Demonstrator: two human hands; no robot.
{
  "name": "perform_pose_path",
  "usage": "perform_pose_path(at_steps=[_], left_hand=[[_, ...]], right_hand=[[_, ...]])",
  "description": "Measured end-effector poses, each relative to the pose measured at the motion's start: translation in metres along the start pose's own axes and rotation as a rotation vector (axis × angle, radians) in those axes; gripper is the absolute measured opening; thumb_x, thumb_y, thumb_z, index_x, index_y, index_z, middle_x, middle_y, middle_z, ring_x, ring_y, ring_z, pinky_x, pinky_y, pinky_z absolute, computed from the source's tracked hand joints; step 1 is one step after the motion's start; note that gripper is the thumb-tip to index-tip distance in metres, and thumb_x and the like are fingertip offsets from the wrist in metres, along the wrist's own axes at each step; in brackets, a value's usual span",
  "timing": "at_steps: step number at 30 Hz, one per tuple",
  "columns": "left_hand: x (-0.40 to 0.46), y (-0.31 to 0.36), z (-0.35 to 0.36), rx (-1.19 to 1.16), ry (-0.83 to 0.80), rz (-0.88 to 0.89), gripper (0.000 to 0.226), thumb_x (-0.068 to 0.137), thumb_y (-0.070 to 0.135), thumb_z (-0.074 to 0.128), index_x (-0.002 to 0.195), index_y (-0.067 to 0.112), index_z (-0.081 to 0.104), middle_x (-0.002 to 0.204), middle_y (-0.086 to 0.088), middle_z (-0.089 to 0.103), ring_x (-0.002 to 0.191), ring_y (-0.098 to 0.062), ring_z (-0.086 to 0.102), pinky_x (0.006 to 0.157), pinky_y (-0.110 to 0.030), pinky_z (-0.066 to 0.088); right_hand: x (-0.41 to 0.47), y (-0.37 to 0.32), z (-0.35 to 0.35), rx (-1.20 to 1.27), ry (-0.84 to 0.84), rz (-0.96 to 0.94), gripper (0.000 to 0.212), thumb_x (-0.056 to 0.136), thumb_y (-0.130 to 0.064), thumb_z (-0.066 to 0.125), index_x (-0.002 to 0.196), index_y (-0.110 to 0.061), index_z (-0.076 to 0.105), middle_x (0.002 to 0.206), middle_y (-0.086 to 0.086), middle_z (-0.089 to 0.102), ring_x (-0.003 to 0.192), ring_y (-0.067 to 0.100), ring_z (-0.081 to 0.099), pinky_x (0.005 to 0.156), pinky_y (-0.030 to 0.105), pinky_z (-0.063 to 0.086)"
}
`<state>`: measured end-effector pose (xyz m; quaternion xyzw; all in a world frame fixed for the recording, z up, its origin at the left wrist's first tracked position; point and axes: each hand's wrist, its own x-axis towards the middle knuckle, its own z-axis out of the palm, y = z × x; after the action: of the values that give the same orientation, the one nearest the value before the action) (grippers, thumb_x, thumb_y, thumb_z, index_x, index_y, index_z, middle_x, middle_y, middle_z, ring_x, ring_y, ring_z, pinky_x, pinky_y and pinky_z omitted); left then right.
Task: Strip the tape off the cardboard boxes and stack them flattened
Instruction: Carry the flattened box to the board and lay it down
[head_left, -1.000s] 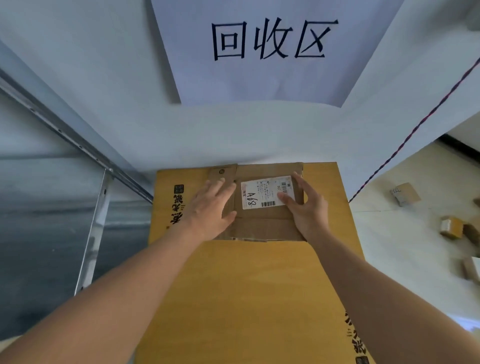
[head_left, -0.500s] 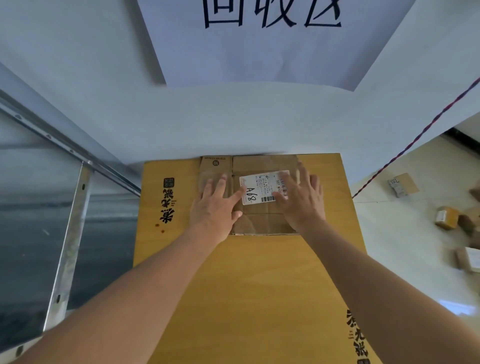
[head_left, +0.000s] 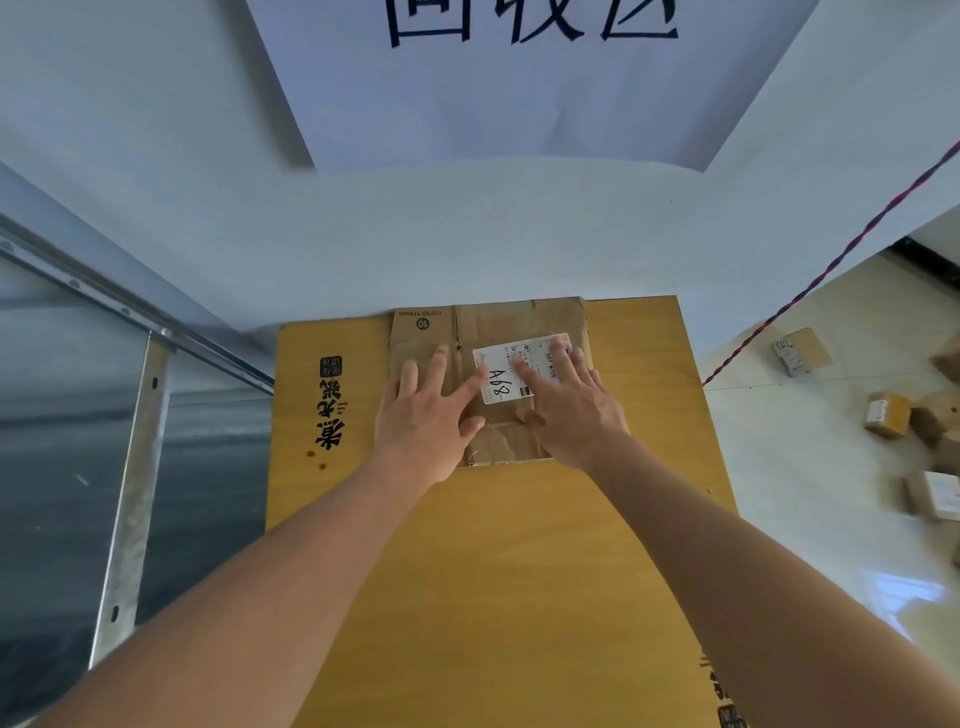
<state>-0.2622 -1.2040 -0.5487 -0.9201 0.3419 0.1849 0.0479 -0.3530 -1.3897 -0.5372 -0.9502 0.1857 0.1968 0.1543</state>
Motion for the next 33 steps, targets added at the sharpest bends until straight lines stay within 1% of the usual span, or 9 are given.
perform_pose_path(at_steps=[6,9,12,16,19,22,24,27,33], left_hand=[[0.003,0.004,-0.017,-0.029,-0.106,0.004,0.069,0.103,0.061,0.041,0.158,0.054,0.0,0.17,-0.002,-0.004,0.151,-0.044,0.006,0.122,-0.06,0.021],[0.003,0.002,-0.036,-0.031,-0.153,0.04,0.069,0.104,0.053,0.046,0.16,0.05,0.007,0.168,-0.005,0.006,0.148,-0.043,0.014,0.121,-0.058,0.024],[-0.003,-0.001,-0.056,-0.057,-0.135,0.08,0.069,0.103,0.044,0.053,0.161,0.045,0.015,0.164,-0.011,0.017,0.147,-0.038,0.024,0.12,-0.055,0.029],[-0.023,-0.005,-0.085,-0.139,-0.04,0.102,0.068,0.101,0.035,0.059,0.161,0.037,0.027,0.163,-0.009,0.027,0.148,-0.034,0.029,0.121,-0.053,0.029],[-0.048,-0.007,-0.107,-0.172,0.042,0.124,0.063,0.101,0.033,0.06,0.159,0.03,0.035,0.159,-0.007,0.037,0.146,-0.031,0.036,0.121,-0.05,0.028],[-0.084,-0.004,-0.127,-0.189,0.126,0.147,0.058,0.102,0.034,0.056,0.157,0.028,0.038,0.157,-0.005,0.041,0.145,-0.027,0.039,0.122,-0.049,0.029],[-0.112,0.0,-0.141,-0.198,0.167,0.156,0.057,0.104,0.036,0.052,0.158,0.028,0.035,0.161,-0.004,0.038,0.149,-0.026,0.035,0.124,-0.05,0.028],[-0.157,0.009,-0.164,-0.184,0.268,0.155,0.057,0.105,0.039,0.049,0.158,0.024,0.035,0.161,-0.003,0.038,0.149,-0.023,0.034,0.123,-0.045,0.029],[-0.275,0.033,-0.203,-0.162,0.462,0.082,0.063,0.102,0.046,0.055,0.158,0.027,0.034,0.165,-0.002,0.033,0.151,-0.025,0.033,0.126,-0.053,0.023]], right_hand=[[0.002,-0.005,-0.013,0.032,-0.082,0.049,0.068,0.102,-0.061,0.045,0.159,-0.052,0.008,0.172,0.0,-0.012,0.159,0.03,-0.01,0.121,0.057,0.027],[-0.001,-0.012,-0.025,0.069,-0.078,0.083,0.06,0.103,-0.062,0.041,0.158,-0.052,0.018,0.173,-0.002,-0.005,0.159,0.027,-0.006,0.118,0.058,0.031],[-0.007,-0.019,-0.038,0.077,0.005,0.091,0.051,0.105,-0.055,0.042,0.155,-0.049,0.031,0.172,-0.003,0.007,0.16,0.025,-0.001,0.116,0.056,0.035],[-0.032,-0.028,-0.059,0.081,0.085,0.026,0.049,0.107,-0.044,0.045,0.155,-0.041,0.037,0.17,-0.002,0.022,0.159,0.024,0.012,0.118,0.052,0.033],[-0.06,-0.036,-0.079,0.08,0.149,-0.018,0.046,0.107,-0.043,0.045,0.152,-0.035,0.045,0.164,-0.003,0.037,0.153,0.023,0.03,0.116,0.047,0.036],[-0.095,-0.047,-0.102,0.085,0.215,-0.072,0.044,0.106,-0.044,0.046,0.149,-0.034,0.049,0.159,-0.004,0.044,0.147,0.022,0.04,0.111,0.044,0.04],[-0.121,-0.054,-0.119,0.081,0.254,-0.113,0.044,0.106,-0.046,0.047,0.148,-0.035,0.049,0.158,-0.006,0.045,0.145,0.02,0.041,0.109,0.042,0.042],[-0.165,-0.065,-0.143,0.071,0.31,-0.178,0.044,0.106,-0.048,0.046,0.148,-0.037,0.049,0.158,-0.008,0.044,0.145,0.019,0.039,0.109,0.04,0.04],[-0.271,-0.087,-0.175,-0.002,0.372,-0.329,0.051,0.105,-0.056,0.04,0.151,-0.037,0.045,0.163,-0.005,0.038,0.152,0.021,0.03,0.12,0.041,0.027]])
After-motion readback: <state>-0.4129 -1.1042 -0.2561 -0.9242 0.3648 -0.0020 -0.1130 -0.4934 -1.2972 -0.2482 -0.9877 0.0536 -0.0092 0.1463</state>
